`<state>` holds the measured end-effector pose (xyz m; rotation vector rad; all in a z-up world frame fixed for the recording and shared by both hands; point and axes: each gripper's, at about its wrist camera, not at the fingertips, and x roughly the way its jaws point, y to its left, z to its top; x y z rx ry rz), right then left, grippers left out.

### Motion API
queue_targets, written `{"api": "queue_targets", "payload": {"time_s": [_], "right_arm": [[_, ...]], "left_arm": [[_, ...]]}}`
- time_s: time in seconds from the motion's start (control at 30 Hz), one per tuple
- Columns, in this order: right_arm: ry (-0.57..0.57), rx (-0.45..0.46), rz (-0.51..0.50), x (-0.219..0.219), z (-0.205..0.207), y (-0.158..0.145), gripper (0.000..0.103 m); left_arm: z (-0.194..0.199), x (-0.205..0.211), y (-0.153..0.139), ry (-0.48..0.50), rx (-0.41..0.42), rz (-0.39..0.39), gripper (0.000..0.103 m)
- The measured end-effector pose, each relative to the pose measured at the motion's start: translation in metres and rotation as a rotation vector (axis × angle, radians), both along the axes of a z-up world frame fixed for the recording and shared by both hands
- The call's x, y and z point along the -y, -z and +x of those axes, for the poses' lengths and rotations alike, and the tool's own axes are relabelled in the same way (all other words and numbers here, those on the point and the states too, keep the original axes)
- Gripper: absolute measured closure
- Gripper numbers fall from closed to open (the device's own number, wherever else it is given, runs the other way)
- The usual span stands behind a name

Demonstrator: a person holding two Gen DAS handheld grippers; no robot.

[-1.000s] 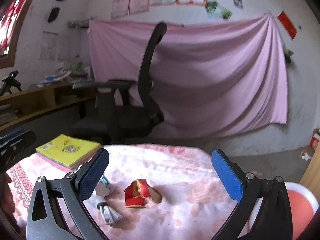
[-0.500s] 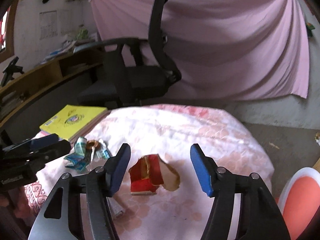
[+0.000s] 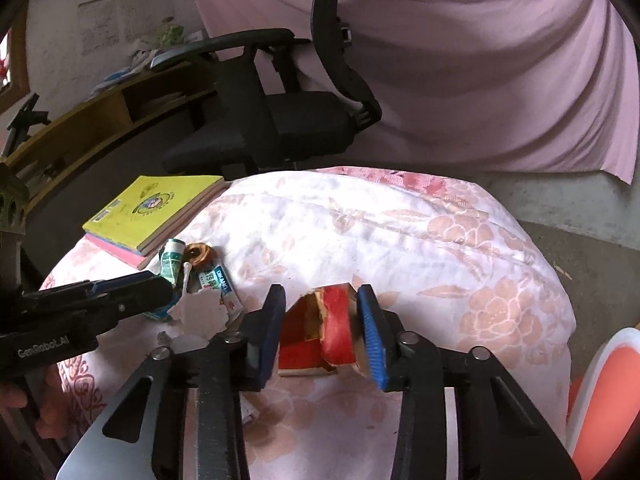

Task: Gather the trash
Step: 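Grasp the red packet with the right tool while the left tool grasps the green bottle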

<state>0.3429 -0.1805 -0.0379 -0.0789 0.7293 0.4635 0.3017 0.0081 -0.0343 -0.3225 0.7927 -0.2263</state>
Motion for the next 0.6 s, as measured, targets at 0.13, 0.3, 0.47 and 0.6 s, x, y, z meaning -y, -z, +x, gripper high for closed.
{"api": "queue_targets", "payload": {"time_s": [0.13,0.3,0.47,0.6], "right_arm": [[0.003,0.023,0.002,0.001,-0.004,-0.002,0.076],[0.022,0.081,0.019,0.006,-0.013,-0.009,0.079],[0.031,0.176,0.040,0.010,-0.030,-0.020,0.079],[0.028,0.237,0.047,0.010,-0.041,-0.026,0.079]], "left_arm": [[-0.003,-0.001,-0.002,-0.001,0.010,0.001,0.084],[-0.011,-0.003,-0.008,-0.004,0.058,-0.011,0.084],[-0.025,0.000,-0.016,0.003,0.137,-0.006,0.084],[-0.034,0.015,-0.020,0.074,0.169,0.038,0.084]]}}
